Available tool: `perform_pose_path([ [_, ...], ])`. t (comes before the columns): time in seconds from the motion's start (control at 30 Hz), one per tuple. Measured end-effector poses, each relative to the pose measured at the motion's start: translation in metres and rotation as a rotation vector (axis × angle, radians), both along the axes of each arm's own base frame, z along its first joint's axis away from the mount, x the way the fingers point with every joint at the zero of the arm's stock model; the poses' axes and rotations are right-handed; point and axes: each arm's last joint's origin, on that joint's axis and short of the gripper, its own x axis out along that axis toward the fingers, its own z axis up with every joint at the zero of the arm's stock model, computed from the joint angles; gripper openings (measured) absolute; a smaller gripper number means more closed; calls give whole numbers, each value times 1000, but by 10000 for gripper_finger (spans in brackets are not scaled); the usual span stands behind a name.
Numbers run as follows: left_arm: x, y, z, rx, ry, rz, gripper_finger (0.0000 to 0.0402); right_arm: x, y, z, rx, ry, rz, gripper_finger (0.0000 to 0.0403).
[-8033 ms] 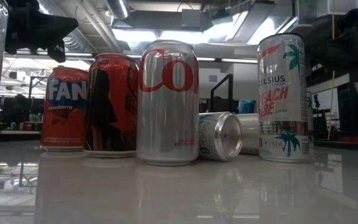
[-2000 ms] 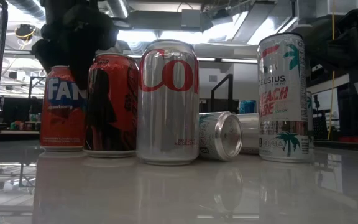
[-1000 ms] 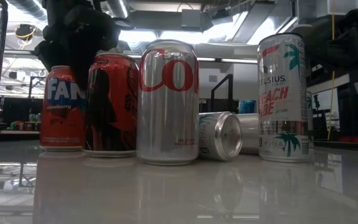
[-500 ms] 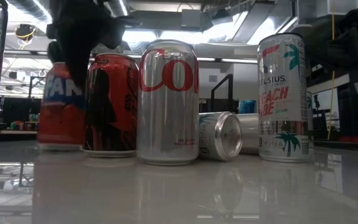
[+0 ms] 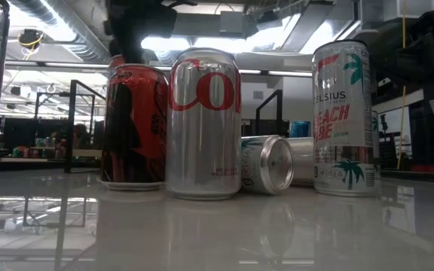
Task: Place canned beverage on shelf
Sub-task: Put the red soda can on the shelf
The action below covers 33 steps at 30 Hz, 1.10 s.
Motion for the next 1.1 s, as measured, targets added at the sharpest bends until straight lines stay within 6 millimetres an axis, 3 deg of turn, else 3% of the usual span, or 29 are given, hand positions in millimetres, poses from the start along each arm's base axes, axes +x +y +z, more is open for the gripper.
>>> perform_pose_path([
  [0.33,-11,57,17,40,-11,-70,275,0,0,0,0,0,0,0],
  [0.63,-37,116,18,80,6,-37,275,0,0,0,0,0,0,0],
  [1.1,-78,172,18,128,28,-61,275,0,0,0,0,0,0,0],
])
